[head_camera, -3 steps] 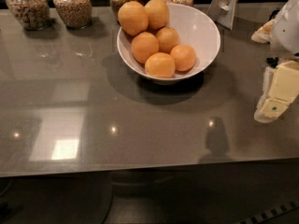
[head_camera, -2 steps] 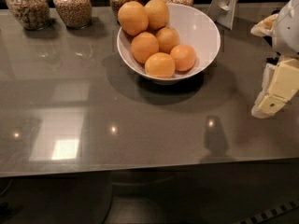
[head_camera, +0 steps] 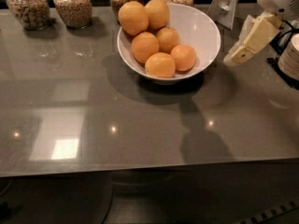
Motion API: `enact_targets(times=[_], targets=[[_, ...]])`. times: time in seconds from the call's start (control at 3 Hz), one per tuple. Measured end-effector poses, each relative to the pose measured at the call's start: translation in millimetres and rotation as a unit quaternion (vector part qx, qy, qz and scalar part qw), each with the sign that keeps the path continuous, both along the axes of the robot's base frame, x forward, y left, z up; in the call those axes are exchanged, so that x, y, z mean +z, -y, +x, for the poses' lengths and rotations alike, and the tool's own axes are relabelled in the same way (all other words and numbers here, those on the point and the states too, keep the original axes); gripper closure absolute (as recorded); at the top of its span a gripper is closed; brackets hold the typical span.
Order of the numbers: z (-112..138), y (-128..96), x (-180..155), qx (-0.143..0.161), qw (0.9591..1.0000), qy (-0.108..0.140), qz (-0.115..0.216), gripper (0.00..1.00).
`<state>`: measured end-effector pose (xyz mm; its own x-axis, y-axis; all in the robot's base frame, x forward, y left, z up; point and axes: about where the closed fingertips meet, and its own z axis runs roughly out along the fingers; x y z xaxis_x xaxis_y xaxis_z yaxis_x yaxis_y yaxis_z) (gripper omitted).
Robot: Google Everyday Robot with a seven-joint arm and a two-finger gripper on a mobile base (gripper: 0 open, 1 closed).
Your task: Pick orange from white bowl
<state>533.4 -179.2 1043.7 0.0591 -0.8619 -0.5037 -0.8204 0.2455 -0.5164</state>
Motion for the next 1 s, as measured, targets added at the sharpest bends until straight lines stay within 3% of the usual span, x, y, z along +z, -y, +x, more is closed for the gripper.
enact_targets(times=[0.33,1.0], targets=[[45,-23,29,0.009,0.9985,0.038,0.038,0.00],[57,-22,23,-0.004,0.9986,0.041,0.033,0.00]])
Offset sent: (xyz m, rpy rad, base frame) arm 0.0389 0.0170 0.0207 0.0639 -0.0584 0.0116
